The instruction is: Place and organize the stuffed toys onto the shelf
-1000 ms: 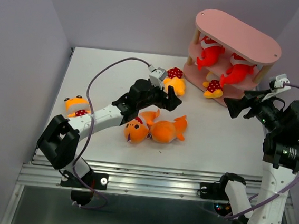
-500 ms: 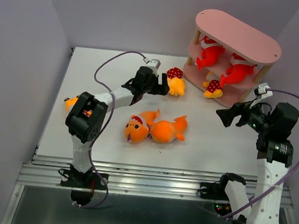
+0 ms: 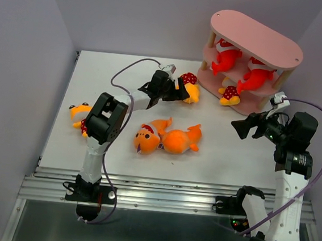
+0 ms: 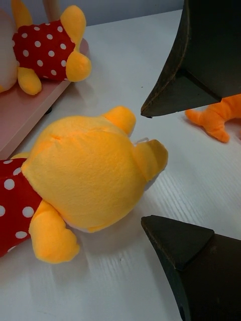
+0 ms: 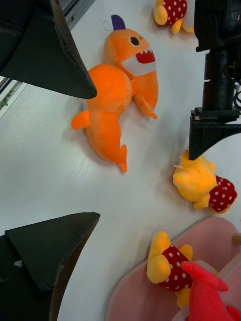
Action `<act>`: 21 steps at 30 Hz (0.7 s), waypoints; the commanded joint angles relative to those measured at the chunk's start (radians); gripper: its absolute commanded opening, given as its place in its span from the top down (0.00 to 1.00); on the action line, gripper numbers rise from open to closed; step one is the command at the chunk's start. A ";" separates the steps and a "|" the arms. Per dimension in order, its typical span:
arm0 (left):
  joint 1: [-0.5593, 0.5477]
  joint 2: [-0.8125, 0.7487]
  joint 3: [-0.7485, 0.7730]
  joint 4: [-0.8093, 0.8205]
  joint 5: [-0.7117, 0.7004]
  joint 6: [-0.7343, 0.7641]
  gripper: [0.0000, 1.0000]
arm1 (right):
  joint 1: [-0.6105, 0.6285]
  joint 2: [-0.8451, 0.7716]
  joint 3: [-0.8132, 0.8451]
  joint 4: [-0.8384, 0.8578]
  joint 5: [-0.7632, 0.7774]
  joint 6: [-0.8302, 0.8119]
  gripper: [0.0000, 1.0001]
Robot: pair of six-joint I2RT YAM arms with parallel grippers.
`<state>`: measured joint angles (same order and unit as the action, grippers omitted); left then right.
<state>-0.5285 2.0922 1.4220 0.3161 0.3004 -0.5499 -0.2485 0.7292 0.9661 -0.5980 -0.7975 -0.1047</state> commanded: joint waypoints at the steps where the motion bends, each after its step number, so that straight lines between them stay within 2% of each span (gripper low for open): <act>1: -0.002 0.026 0.078 0.038 0.022 -0.050 0.10 | -0.006 0.003 0.000 0.053 -0.012 0.002 0.00; 2: -0.002 0.037 0.084 0.038 0.016 -0.056 0.13 | -0.006 0.003 0.000 0.055 -0.016 0.005 0.00; 5: -0.004 0.075 0.120 0.044 0.016 -0.085 0.29 | -0.006 -0.004 0.000 0.056 -0.017 0.010 0.00; 6: -0.004 0.092 0.138 0.044 0.019 -0.090 0.38 | -0.006 -0.004 0.000 0.058 -0.016 0.010 0.00; 8: -0.004 0.103 0.150 0.049 0.031 -0.104 0.49 | -0.006 -0.010 0.000 0.055 -0.011 0.007 0.00; 9: -0.004 0.107 0.152 0.054 0.035 -0.105 0.60 | -0.006 -0.016 0.000 0.053 -0.011 0.005 0.00; 11: -0.004 0.098 0.147 0.058 0.045 -0.102 0.65 | -0.006 -0.024 -0.003 0.052 -0.003 -0.003 0.00; 12: -0.002 0.095 0.140 0.061 0.049 -0.094 0.81 | -0.006 -0.025 -0.003 0.049 -0.003 -0.006 0.00; 15: -0.001 0.066 0.115 0.061 0.068 -0.067 1.00 | -0.006 -0.027 -0.004 0.037 -0.009 -0.035 0.00; 18: 0.004 0.029 0.089 0.061 0.106 -0.044 1.00 | -0.006 -0.022 0.000 -0.003 -0.038 -0.121 0.00; 21: 0.015 -0.029 0.054 0.061 0.154 -0.015 1.00 | -0.006 -0.010 0.019 -0.109 -0.106 -0.303 0.00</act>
<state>-0.5255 2.1990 1.5097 0.3412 0.3775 -0.6174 -0.2485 0.7151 0.9657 -0.6106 -0.8242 -0.2146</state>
